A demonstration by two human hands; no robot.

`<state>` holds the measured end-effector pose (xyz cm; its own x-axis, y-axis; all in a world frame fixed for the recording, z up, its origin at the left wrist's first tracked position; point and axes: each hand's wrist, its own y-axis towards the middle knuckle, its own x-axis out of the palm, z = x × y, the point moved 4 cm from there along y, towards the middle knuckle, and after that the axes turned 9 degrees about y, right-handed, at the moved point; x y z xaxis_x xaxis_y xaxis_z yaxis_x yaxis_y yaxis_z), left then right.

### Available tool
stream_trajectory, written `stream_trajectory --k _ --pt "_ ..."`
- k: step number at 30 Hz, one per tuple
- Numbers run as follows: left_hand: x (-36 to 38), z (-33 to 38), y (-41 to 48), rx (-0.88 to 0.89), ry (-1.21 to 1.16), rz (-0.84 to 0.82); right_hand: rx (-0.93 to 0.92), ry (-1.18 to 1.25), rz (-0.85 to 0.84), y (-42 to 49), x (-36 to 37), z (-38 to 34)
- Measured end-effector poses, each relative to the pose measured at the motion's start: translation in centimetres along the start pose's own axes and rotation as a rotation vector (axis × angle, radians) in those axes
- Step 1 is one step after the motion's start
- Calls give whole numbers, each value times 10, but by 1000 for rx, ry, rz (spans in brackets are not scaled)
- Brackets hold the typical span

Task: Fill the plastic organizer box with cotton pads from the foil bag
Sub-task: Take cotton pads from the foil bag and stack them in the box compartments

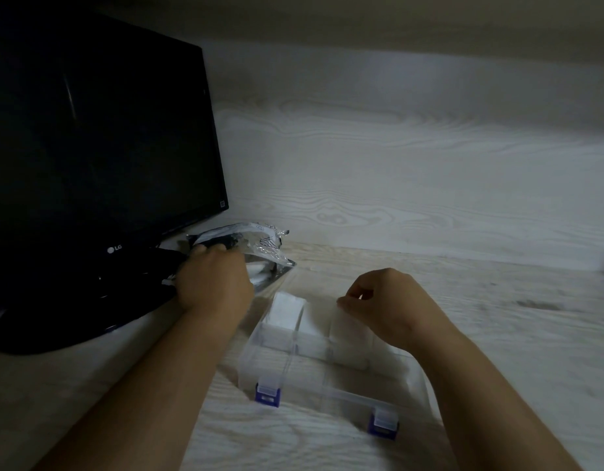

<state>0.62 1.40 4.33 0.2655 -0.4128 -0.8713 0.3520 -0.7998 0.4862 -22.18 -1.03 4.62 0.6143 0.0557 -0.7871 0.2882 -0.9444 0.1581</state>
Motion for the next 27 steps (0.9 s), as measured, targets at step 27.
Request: stream_trajectory --k 27 --pt "5 54 -19 64 -1480 -550 107 851 178 -3 0 -10"
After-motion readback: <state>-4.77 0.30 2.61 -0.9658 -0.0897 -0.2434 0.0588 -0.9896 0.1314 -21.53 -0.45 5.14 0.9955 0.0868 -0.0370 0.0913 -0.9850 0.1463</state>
